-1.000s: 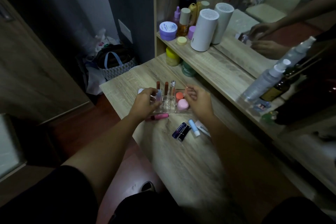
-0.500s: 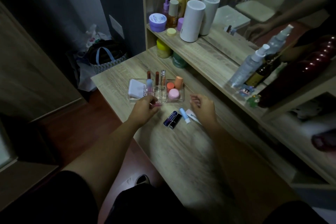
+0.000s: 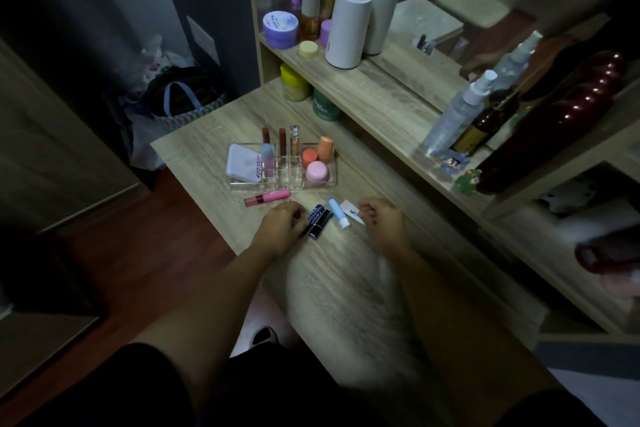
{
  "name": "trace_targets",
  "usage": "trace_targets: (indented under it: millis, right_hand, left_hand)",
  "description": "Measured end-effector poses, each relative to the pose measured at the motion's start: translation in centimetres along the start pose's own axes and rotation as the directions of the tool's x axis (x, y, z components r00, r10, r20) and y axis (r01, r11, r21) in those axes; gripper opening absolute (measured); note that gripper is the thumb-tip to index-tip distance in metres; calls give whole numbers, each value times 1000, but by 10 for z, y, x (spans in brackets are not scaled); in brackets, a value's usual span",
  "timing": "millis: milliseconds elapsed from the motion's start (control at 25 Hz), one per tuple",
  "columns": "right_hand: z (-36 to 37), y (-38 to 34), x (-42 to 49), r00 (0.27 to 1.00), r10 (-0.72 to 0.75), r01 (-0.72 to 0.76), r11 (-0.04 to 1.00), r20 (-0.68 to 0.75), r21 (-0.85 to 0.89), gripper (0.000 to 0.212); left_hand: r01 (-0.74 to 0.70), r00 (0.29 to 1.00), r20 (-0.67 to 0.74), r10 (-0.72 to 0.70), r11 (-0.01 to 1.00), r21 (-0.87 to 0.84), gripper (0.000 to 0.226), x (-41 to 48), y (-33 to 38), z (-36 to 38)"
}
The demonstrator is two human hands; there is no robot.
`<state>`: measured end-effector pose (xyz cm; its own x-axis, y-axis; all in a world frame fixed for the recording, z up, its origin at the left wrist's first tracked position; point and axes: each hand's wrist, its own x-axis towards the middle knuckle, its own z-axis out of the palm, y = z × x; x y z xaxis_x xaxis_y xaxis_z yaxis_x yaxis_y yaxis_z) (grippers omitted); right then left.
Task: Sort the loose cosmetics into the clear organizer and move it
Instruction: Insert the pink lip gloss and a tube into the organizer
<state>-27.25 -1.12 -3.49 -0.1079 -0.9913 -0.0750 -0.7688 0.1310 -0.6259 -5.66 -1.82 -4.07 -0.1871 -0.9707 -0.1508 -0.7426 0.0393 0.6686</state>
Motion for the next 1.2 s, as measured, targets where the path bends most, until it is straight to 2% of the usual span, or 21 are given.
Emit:
trace_targets:
  millis: [160, 320, 440, 560, 680, 760, 880, 1000, 1080, 1200]
  right_hand:
    - [8, -5, 3, 1000, 28, -28, 1000, 8, -7, 24]
    - [9, 2, 5, 999, 41, -38, 996, 30, -83, 28]
    - [9, 9, 6, 996, 59, -52, 993, 63, -107, 30]
    - [9, 11, 9, 995, 70, -64, 994, 66, -94, 30]
    - [8, 12, 11, 991, 93, -85, 992, 95, -89, 33]
    - [8, 12, 12, 985, 124, -113, 990, 123, -88, 37]
    - [6, 14, 15, 979, 112, -90, 987, 168, -133, 38]
    - [-1, 13, 18, 979, 47, -11, 984, 198, -176, 28]
    - [-6, 5, 20, 992, 17, -4, 995, 129, -101, 21]
    - [-8, -21, 28, 1000, 13, -16, 984, 17, 180, 17]
  left_hand:
    - [40, 999, 0, -40, 999, 24, 29, 4, 6, 9]
    - [71, 997, -4, -71, 997, 35, 30, 6, 10, 15]
    - [83, 992, -103, -77, 995, 52, 24, 6, 9, 15]
    - [127, 957, -281, -78, 979, 161, 25, 11, -5, 2]
    - [191, 965, -242, -105, 912, 364, 28, 15, -31, -13]
    - [215, 971, -189, -145, 876, 431, 29, 15, -44, -19]
    - [146, 988, -103, -112, 891, 429, 30, 12, -53, -22]
    - [9, 997, -80, 13, 964, 265, 29, 4, -54, -30]
    - [-81, 990, -100, 101, 979, 185, 29, 2, -51, -42]
    - [-161, 959, -217, 181, 981, 107, 27, 13, -38, -68]
